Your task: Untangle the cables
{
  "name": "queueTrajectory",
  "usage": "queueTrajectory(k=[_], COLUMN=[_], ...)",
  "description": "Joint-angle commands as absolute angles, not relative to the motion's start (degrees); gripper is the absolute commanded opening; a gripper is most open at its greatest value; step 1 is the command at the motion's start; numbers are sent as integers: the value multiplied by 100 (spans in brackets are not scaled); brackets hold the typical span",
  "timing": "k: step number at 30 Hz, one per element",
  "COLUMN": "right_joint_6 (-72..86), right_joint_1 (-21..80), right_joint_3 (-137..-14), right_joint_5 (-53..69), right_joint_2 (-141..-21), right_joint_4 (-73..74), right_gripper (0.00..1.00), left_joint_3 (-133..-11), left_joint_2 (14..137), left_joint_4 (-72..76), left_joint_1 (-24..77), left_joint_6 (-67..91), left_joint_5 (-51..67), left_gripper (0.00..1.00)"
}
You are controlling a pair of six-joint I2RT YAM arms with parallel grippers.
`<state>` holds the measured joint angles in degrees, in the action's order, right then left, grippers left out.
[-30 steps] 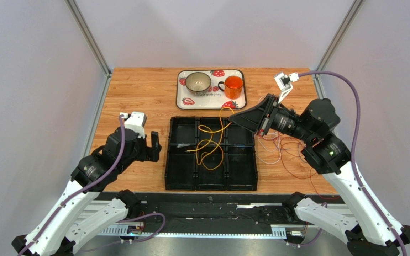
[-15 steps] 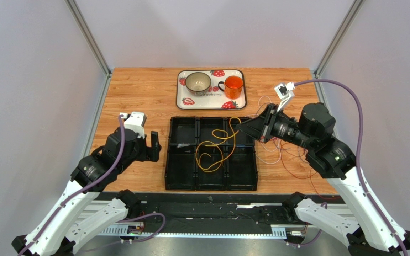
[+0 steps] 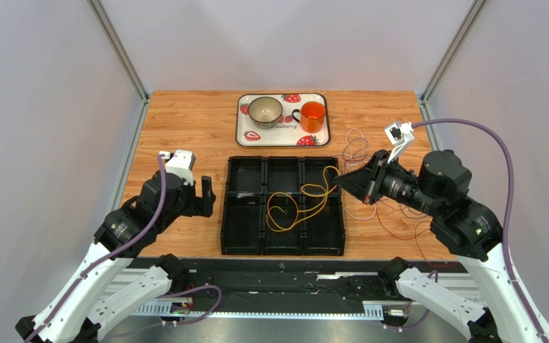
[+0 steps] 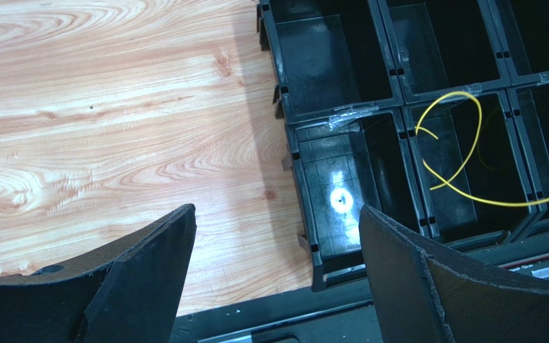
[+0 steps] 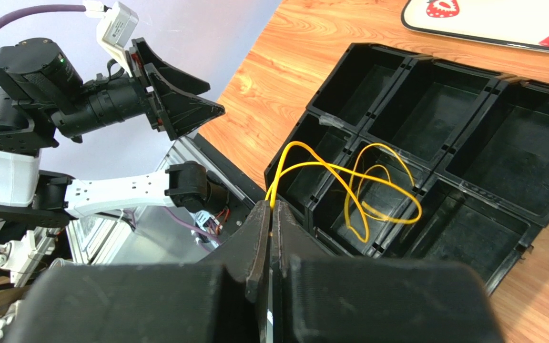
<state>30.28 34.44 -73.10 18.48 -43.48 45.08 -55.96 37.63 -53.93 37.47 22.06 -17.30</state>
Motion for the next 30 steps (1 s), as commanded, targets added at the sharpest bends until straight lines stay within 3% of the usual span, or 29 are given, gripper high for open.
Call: queueTrajectory(k=[1,8,15,30], right_joint_6=[2804,2988,3673,3955], right_joint_1=[3472,3472,3480,3840], right_joint_3=[-7646,-7165,-6127,-5722], right_joint_5=[1766,2021,2838,2866], right_joint_2=[-4315,-4307,-4702,-5827], right_joint_4=[4702,4440,2787,1679], right_gripper=[0,0,0,0], left_joint_3=[-5607,-5599,-5607,-5607], left_joint_2=[3709,3709,3726,3753], left_joint_4=[-5309,-5317,-5317,-5309], left_joint_1=[3762,3762,3762,3771], left_joint_6=[2276,2294,2303,2294], left_joint_5=[-1828,-1828,-1819,-1802], left_gripper=[92,92,92,92])
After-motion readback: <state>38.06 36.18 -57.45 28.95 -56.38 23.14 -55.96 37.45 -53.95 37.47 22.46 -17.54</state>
